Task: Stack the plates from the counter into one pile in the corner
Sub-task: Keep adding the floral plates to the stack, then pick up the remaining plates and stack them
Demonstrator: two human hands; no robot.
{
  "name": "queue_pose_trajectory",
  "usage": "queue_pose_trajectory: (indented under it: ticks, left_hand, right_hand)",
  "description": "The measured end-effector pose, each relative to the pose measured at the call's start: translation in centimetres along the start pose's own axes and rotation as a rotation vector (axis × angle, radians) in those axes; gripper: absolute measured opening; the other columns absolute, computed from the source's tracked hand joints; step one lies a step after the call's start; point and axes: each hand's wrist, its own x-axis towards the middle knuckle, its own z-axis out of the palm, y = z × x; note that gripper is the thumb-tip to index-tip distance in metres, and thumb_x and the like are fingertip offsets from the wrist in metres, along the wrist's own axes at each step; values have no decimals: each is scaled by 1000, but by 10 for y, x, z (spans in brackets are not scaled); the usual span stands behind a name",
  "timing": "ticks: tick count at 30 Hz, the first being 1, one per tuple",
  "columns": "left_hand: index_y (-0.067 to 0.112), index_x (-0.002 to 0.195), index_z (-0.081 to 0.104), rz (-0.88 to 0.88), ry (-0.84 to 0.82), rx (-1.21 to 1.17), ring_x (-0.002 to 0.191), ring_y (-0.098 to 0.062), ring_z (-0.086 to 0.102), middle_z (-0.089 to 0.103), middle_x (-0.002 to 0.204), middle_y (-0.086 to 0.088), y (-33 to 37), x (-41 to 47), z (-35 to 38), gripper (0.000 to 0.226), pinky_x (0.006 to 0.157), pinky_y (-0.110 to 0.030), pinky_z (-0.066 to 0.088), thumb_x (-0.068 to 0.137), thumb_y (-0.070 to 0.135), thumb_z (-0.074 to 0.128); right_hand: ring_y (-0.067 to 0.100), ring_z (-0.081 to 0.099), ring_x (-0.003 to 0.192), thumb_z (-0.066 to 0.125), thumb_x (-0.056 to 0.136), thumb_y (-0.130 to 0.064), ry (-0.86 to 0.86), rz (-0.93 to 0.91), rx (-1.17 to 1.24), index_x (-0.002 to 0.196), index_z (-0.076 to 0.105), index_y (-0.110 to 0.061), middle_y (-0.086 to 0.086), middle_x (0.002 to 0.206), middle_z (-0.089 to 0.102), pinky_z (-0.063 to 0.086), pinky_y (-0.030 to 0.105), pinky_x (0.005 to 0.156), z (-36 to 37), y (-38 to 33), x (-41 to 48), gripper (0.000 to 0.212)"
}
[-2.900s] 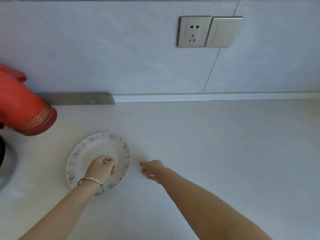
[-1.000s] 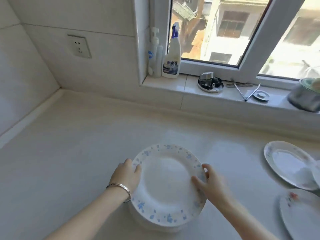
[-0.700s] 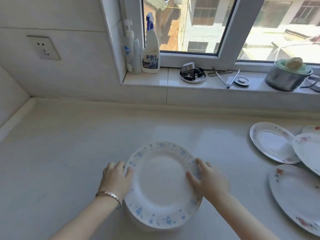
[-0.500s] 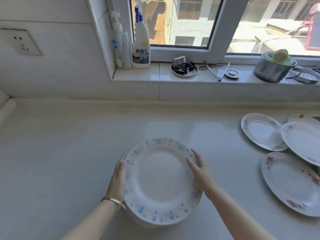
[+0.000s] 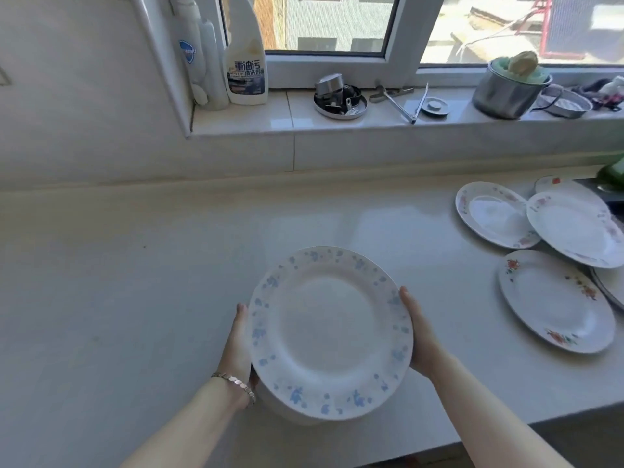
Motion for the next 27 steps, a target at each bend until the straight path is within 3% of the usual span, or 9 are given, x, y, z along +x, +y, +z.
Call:
queue_pose_trajectory:
  ticks: [7,9,10,13,15,17,19,22,27]
  left_hand:
    - [22,87,75,-24,-28,68,78,-16,74,78,88,-2,6,-5,-3,63,68,-32,51,92,59,24]
    - [19,84,69,51,62,252,78,-19,72,75,82,-2,19,-10,1,50,67,-27,50,96,45,29]
    - [17,85,65,141,144,444,87,-22,68,71,86,-2,27,-12,6,39,65,-23,47,98,35,32]
    - [10,119,56,538,407,946,124,-26,47,57,125,-10,47,-14,29,29,94,-27,33,96,18,40]
    - [4,119,57,781,367,1084,120,-27,48,57,124,-14,56,-18,62,29,95,-24,30,92,10,49]
    - [4,107,63,892,236,1178,104,-26,56,63,109,-12,53,-16,103,21,87,-24,35,89,6,52]
    - [10,99,66,838,69,1274,86,-20,59,66,94,-4,42,-7,149,18,80,-27,44,90,12,51]
    - [20,96,66,650,-100,1424,79,-18,58,58,75,9,14,19,218,19,69,-24,42,90,23,48]
    - [18,94,64,418,-200,1410,83,-21,64,66,86,2,-47,64,321,20,71,-26,46,89,23,45]
  right_hand:
    - [13,72,79,22,96,-47,-5,-29,-104,100,66,-23,-1,87,77,56,25,60,-3,0,3,50]
    - [12,72,81,22,96,-47,-10,-23,-156,102,66,-24,-3,88,76,56,23,61,-3,-3,3,50]
    - [12,71,85,22,96,-48,-15,-13,-202,104,65,-25,-4,92,76,56,23,66,-3,-6,3,49]
    - [13,65,98,22,95,-52,4,37,-367,105,63,-29,-3,107,70,50,31,87,-8,-13,0,48]
    - [17,63,94,24,96,-49,92,55,-416,100,63,-22,3,105,67,47,34,91,-20,-22,-4,47]
    - [20,63,91,30,98,-42,135,60,-451,104,60,-15,5,98,67,46,37,94,-43,-35,-12,41]
    - [17,65,87,42,96,-34,156,34,-518,110,59,-10,2,93,67,48,35,91,-79,-54,-20,33]
    - [13,65,82,50,93,-28,241,2,-568,110,60,-10,0,90,68,50,28,82,-145,-87,-28,27]
    - [17,63,76,51,93,-17,413,-8,-569,110,60,1,5,84,65,50,27,73,-260,-137,-18,27]
